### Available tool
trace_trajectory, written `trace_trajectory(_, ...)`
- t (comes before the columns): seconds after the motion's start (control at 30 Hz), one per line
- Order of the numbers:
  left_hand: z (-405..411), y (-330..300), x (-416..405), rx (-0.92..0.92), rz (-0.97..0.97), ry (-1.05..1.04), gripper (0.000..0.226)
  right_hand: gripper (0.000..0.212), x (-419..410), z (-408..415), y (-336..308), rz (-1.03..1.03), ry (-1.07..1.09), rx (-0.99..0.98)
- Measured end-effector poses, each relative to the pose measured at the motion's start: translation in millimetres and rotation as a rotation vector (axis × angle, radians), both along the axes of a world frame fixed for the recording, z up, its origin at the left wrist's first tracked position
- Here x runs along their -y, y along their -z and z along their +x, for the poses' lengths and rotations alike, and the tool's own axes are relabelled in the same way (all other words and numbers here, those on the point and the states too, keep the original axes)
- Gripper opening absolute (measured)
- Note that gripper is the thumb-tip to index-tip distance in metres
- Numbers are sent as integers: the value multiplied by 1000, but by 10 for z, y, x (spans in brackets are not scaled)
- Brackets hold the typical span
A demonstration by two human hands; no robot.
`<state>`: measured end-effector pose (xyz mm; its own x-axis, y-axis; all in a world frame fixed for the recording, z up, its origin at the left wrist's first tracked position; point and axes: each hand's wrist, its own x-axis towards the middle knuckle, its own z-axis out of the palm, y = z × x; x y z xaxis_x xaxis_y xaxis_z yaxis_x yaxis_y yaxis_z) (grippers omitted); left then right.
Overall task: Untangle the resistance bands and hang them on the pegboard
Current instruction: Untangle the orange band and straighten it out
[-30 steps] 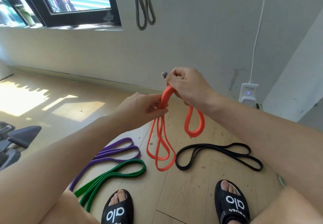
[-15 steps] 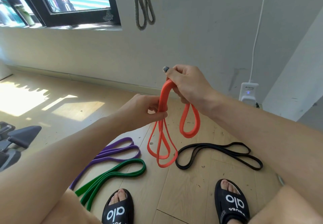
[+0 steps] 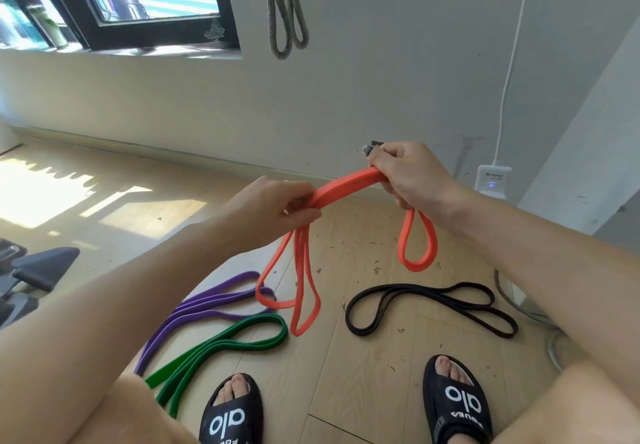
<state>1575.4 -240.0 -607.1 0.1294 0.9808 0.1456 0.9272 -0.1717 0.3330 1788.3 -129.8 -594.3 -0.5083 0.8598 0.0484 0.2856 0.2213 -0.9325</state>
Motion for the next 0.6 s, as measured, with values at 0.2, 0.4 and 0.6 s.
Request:
trace_trajectory(0.2, -24, 14, 6, -18, -80, 23, 8, 43, 8, -10, 13, 24, -83, 37)
trace_trajectory(0.4, -50, -27, 30, 191, -113, -44, 7, 43, -81, 100, 159, 74, -96, 171)
trace_trajectory(0.6, -51, -60, 16, 222, -141, -6, 9, 50, -143, 102, 270, 148, -105, 309)
